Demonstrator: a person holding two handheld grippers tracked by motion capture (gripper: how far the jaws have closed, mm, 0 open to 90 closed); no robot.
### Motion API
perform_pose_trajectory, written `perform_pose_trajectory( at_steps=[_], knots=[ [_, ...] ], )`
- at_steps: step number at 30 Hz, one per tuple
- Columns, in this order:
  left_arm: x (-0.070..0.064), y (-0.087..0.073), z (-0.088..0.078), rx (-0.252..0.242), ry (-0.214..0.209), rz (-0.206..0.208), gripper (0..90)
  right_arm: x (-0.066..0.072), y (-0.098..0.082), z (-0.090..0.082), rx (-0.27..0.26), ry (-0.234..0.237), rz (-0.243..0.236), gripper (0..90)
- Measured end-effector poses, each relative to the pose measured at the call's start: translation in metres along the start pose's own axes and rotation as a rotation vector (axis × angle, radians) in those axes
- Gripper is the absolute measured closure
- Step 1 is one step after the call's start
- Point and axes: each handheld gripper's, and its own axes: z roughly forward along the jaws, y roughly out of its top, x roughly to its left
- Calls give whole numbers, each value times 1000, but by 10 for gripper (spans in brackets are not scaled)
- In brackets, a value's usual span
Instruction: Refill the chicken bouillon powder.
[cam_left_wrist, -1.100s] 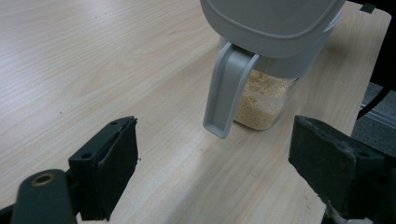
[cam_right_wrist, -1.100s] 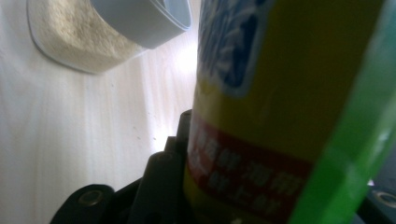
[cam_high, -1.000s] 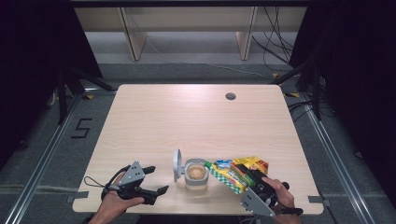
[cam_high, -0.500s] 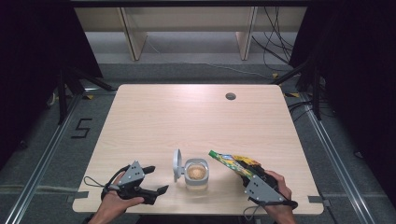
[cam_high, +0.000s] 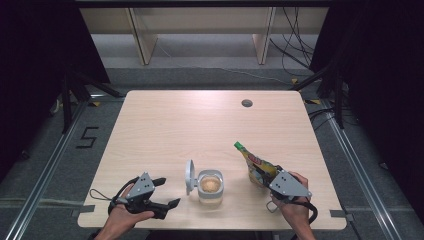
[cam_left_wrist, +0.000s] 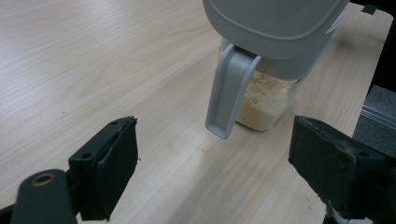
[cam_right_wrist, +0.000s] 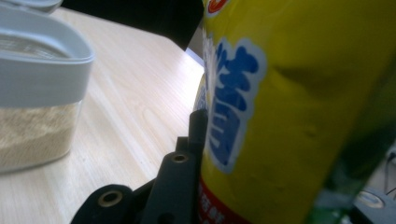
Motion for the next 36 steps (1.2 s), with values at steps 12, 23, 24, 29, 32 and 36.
perform_pose_trajectory(
  at_steps=[12,23,24,29,32,36],
  knots=[
    [-1,0,-1,0,7,-13,152,-9,-14,5,12,-19,115,814],
    [0,0,-2,2,4,0,151,-10,-20,-4,18,-46,182,777],
    [1,0,-2,5,9,6,151,-10,-20,-5,18,-49,184,770],
    [-2,0,-2,-12,4,-33,151,-8,-18,-13,25,-75,241,722],
    [-1,0,-2,-11,4,-33,152,-9,-17,-18,8,-85,270,676],
    [-1,0,-2,-11,3,-32,151,-6,-14,-24,31,-112,320,543]
  ],
)
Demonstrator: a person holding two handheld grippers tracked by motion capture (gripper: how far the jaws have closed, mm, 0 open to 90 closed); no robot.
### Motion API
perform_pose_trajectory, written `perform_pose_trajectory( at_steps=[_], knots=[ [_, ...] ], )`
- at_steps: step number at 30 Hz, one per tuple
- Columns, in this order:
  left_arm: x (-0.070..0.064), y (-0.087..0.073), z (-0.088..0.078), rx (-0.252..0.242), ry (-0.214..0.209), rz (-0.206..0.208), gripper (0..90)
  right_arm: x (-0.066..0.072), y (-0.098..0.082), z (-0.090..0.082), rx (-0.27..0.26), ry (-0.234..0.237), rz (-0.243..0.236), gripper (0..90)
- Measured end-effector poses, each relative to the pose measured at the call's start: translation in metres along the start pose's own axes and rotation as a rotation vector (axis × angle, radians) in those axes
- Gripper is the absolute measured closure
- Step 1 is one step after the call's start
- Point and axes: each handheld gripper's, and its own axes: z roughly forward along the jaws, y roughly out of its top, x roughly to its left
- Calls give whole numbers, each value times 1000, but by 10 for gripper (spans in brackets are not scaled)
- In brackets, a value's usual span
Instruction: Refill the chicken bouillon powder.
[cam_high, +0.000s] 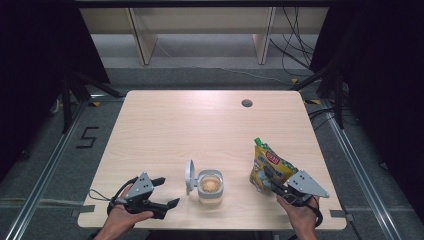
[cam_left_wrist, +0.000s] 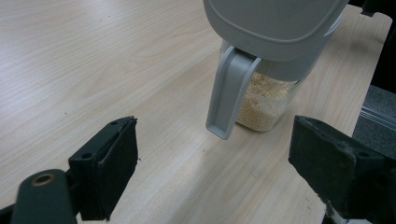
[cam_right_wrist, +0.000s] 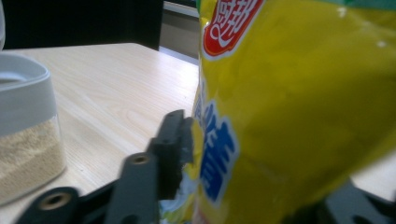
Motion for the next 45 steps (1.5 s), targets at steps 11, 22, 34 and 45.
perform_pose_trajectory(
  at_steps=[11,22,34,45],
  knots=[
    [2,1,-1,2,0,32,152,9,1,-22,51,-23,98,403],
    [1,1,-1,7,3,1,152,12,0,-39,140,-62,98,370],
    [3,2,-1,-4,4,26,151,18,-2,-52,199,-32,91,338],
    [3,2,-1,4,8,15,152,27,-6,-58,290,9,72,305]
  ],
)
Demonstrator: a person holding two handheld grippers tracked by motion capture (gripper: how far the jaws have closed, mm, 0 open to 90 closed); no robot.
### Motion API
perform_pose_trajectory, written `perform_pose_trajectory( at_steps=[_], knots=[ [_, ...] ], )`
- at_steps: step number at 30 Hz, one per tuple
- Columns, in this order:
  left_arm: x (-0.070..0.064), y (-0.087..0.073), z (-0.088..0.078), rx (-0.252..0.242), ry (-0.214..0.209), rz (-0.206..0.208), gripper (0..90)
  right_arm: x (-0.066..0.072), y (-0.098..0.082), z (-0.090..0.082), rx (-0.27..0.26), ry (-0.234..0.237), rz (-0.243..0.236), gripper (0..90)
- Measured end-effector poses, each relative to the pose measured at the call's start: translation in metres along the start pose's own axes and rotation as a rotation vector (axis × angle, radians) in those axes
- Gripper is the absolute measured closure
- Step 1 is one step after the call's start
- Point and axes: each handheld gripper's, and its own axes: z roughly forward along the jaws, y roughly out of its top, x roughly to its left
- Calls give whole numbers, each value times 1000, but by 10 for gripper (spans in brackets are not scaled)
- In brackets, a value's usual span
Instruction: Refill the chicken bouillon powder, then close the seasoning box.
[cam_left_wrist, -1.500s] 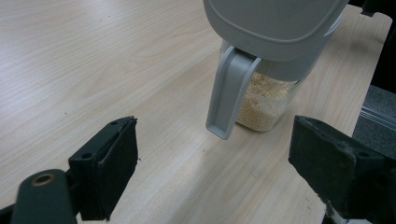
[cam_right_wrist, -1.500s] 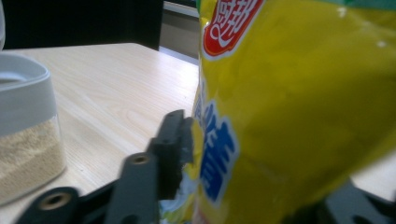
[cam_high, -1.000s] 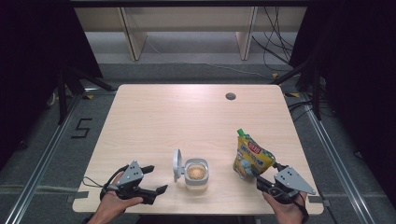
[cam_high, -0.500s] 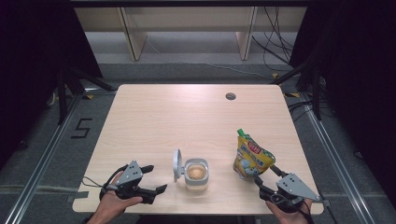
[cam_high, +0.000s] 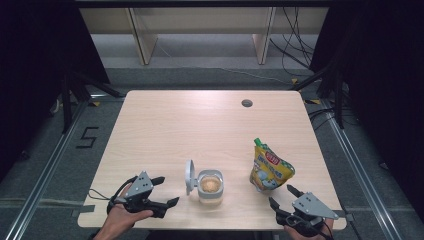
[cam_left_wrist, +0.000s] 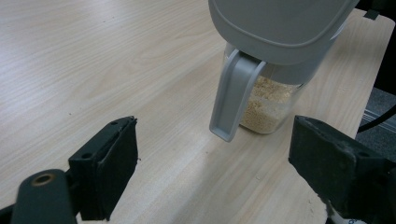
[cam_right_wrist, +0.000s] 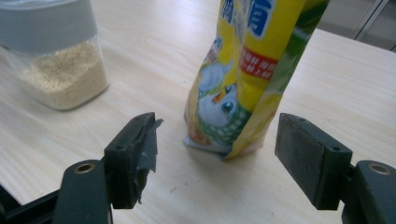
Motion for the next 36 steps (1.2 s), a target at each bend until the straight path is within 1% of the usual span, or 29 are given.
perform_pose_trajectory(
  at_steps=[1,2,3,4,5,6,7,8,11,12,13,14,16,17,18,19,20,22,23,25,26,27,29,30,32,33,34,35,36],
  knots=[
    [-1,0,0,0,3,-16,151,0,0,-1,9,-20,-22,300],
    [-1,0,0,-1,2,-16,151,0,-2,-1,29,-17,-16,294],
    [-1,0,1,-8,2,-20,151,0,-2,-1,24,-12,-33,294],
    [-1,0,1,-15,-3,-18,152,2,-3,-3,41,-7,9,293],
    [0,1,0,-5,-4,12,151,0,-4,-2,25,-12,-27,292],
    [0,1,-1,-1,4,10,151,1,-4,-3,38,-3,-12,291],
    [0,1,0,-4,-2,9,151,5,-5,-5,64,-5,28,290],
    [0,1,-1,-3,3,11,151,3,-5,-4,55,3,3,287],
    [0,0,-1,-5,3,10,152,4,-7,-4,68,7,-11,280],
    [0,1,-1,-7,0,5,151,3,-7,-3,51,4,-30,280],
    [-1,1,-2,-7,0,-3,152,6,-7,-5,72,13,-9,279],
    [-1,1,-2,-12,7,-6,152,6,-7,-5,76,10,-17,279],
    [-1,1,-1,-12,9,-13,151,9,-8,-6,90,6,13,279],
    [-1,2,-1,-11,6,-8,152,6,-8,-6,83,8,-15,280],
    [-3,1,-1,-14,1,-25,158,6,-9,-6,91,9,-12,280],
    [-2,2,-2,-5,6,-6,170,8,-9,-7,109,-4,22,280],
    [-1,2,-3,-7,-4,11,181,5,-10,-5,91,11,-8,280],
    [-4,1,-2,-22,-8,-22,239,5,-9,-6,91,9,-1,281],
    [-4,2,-4,-20,-1,-15,282,4,-9,-6,85,-10,-26,282],
    [-3,3,-6,-35,-15,6,390,4,-9,-6,84,-13,-39,283],
    [-3,3,-7,-55,-29,11,420,4,-9,-6,86,-13,-43,283],
    [-5,3,-8,-62,-26,6,498,6,-10,-7,104,0,-15,284],
    [-7,4,-10,-76,-22,20,611,7,-10,-7,110,-5,-2,285],
    [-6,6,-12,-86,-24,56,666,6,-10,-6,103,2,-16,285],
    [-7,7,-13,-100,-33,35,776,4,-10,-5,105,7,-18,286],
    [-7,8,-13,-118,-54,10,809,7,-10,-6,114,-6,20,286],
    [-7,9,-14,-115,-50,14,848,8,-10,-7,118,-7,29,287],
    [-7,10,-14,-125,-51,30,875,8,-10,-7,120,-9,24,287],
    [-7,12,-14,-124,-46,29,888,7,-10,-6,113,-10,12,287]
  ],
)
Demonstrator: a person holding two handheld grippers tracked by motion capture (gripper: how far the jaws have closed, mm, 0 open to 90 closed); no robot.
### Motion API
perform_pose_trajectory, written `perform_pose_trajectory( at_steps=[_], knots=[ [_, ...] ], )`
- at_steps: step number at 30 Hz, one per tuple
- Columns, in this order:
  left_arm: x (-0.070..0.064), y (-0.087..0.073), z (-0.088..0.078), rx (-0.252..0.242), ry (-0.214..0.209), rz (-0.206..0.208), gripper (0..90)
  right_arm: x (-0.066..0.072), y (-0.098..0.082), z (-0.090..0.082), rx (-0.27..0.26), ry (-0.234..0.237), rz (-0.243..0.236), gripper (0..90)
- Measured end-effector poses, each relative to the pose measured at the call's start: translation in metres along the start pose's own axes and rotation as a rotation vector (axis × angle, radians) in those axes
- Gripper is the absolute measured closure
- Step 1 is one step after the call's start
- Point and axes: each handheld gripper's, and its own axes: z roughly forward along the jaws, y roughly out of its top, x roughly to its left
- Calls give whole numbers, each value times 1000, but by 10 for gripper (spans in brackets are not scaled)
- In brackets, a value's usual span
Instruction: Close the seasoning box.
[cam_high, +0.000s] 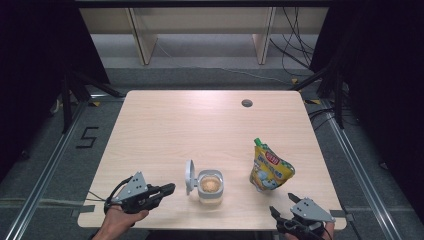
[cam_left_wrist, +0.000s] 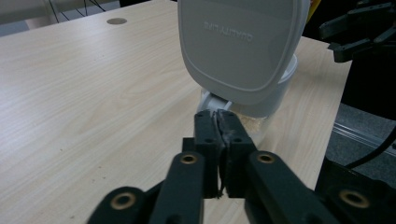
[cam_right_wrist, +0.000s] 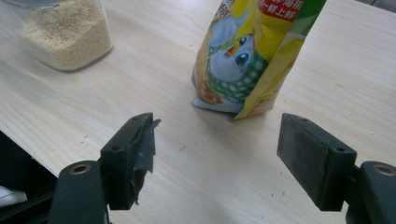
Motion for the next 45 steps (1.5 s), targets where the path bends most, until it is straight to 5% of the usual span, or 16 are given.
perform_pose_trajectory(
  at_steps=[4,11,12,13,17,19,22,33,36,45],
  knots=[
    [-1,6,0,-1,3,29,891,-3,0,1,-18,-13,-42,290],
    [-6,15,4,3,0,33,891,-2,1,2,-17,-11,-36,290],
    [-5,16,6,10,-10,63,891,-3,1,3,-20,-7,-35,289],
    [-6,17,7,8,-14,37,891,-3,1,2,-18,-13,-34,289],
    [-4,22,12,21,-14,71,891,-1,0,1,-8,0,11,289],
    [-5,23,12,17,-6,47,891,-2,0,2,-20,-15,-12,289],
    [-4,26,13,17,-12,50,891,0,0,1,2,-2,22,289],
    [-10,35,23,14,-34,71,891,-3,1,2,-18,-1,-24,289],
    [-10,36,24,11,-34,71,891,-1,1,2,-10,11,6,289],
    [-9,41,25,19,-32,90,891,-2,1,3,-9,16,-14,289]
  ],
)
